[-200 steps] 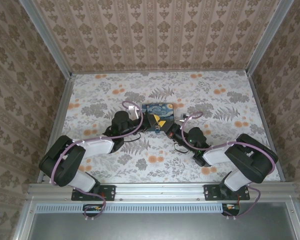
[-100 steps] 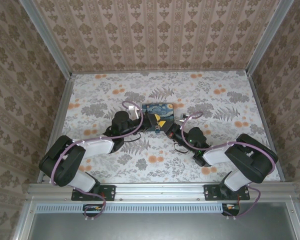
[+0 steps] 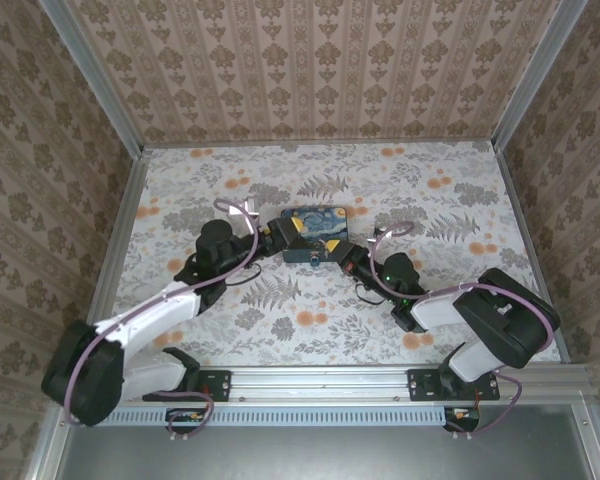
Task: Unlock a padlock with a key
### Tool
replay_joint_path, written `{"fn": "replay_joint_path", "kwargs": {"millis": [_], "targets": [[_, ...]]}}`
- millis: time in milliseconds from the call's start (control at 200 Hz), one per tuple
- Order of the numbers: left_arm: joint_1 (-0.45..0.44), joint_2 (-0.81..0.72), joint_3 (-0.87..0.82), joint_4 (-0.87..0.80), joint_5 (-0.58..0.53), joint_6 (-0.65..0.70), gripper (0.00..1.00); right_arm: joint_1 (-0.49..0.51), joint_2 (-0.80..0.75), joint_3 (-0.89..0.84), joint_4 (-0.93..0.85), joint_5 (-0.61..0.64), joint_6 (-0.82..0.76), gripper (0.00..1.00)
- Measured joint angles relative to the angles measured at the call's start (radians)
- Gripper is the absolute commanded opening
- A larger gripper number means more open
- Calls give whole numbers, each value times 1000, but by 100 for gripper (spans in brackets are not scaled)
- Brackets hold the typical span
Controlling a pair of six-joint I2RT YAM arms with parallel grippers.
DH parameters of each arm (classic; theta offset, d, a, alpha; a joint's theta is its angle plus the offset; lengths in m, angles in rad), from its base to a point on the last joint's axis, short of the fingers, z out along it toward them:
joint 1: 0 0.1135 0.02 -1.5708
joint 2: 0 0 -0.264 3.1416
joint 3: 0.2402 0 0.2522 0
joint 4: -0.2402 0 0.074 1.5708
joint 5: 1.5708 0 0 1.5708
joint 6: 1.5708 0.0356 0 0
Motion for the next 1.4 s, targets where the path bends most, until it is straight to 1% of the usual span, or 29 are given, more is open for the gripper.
{"fn": "replay_joint_path", "kwargs": {"millis": [100, 205, 305, 430, 640, 740, 855, 1015, 1130, 1400], "targets": [[-10, -83, 0, -157, -41, 71, 83, -21, -13, 10, -48, -10, -23, 0], [-20, -127, -13, -256, -79, 113, 83, -27, -36, 21, -113, -10, -61, 0], [-38, -126, -35, -307, -109, 133, 84, -28, -63, 24, -165, -9, -105, 0], [-78, -69, -46, -334, -144, 151, 85, -32, -92, 24, -220, -1, -157, 0], [-173, 64, -45, -339, -204, 203, 87, -72, -86, 71, -278, -19, -196, 0], [-213, 138, -40, -337, -237, 230, 87, -108, -42, 129, -270, -51, -182, 0], [-241, 227, -26, -324, -271, 248, 85, -152, 35, 177, -228, -92, -125, 0], [-249, 322, 10, -280, -307, 278, 80, -209, 157, 209, -150, -150, -34, 0], [-249, 374, 34, -233, -329, 304, 79, -236, 226, 226, -100, -184, 32, 0], [-249, 475, 64, -142, -373, 380, 77, -247, 284, 286, -36, -230, 101, 0]]}}
